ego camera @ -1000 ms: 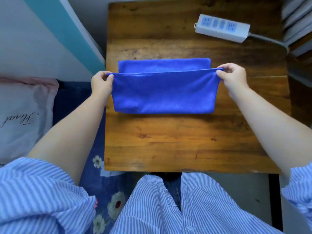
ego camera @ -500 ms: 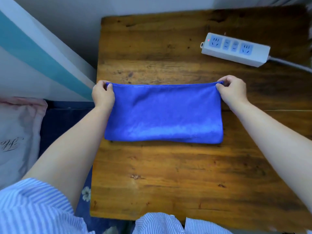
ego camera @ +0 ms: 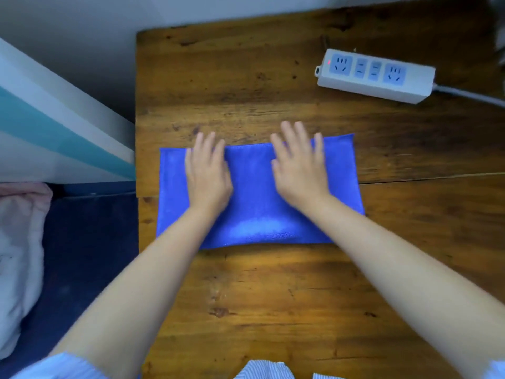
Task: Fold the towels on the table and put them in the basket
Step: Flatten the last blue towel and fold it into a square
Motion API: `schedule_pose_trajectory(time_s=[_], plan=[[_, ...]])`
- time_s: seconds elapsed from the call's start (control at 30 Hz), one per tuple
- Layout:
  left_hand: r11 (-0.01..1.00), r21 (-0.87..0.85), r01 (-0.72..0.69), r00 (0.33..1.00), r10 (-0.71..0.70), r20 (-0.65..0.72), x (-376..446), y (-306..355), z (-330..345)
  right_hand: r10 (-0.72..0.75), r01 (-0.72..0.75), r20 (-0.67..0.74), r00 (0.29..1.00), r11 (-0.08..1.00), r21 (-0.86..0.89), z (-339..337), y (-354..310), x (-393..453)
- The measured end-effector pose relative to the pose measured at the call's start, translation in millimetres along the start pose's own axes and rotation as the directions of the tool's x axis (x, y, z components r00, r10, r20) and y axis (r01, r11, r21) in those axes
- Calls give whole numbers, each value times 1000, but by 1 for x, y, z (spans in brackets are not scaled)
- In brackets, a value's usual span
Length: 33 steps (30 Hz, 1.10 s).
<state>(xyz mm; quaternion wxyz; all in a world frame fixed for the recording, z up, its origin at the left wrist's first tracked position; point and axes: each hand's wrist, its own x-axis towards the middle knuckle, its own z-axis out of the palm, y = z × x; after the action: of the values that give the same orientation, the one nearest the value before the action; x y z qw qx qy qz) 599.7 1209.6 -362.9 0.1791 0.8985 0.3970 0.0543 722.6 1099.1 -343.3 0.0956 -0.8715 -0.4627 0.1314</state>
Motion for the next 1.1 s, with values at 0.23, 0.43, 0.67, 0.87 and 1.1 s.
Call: schedule_pose_trajectory(time_s=[0.23, 0.43, 0.67, 0.87, 1.1], plan=[[973, 222, 60, 958, -118, 261, -1, -13, 5, 42, -18, 246, 968, 995, -101, 19, 9, 5], [924, 305, 233, 931, -302, 206, -17, -47, -22, 380, -365, 196, 904, 924, -111, -9, 48, -35], [982, 167, 85, 943, -134, 304, -72, 33, 3, 241, -226, 201, 949, 969, -97, 21, -41, -78], [969, 212, 128, 934, -190, 302, -89, 0, 8, 271, -236, 269, 924, 959, -158, 25, -7, -100], [958, 229, 170, 915, -240, 324, -86, -19, -5, 434, -429, 244, 867, 900, -74, 9, 50, -129]])
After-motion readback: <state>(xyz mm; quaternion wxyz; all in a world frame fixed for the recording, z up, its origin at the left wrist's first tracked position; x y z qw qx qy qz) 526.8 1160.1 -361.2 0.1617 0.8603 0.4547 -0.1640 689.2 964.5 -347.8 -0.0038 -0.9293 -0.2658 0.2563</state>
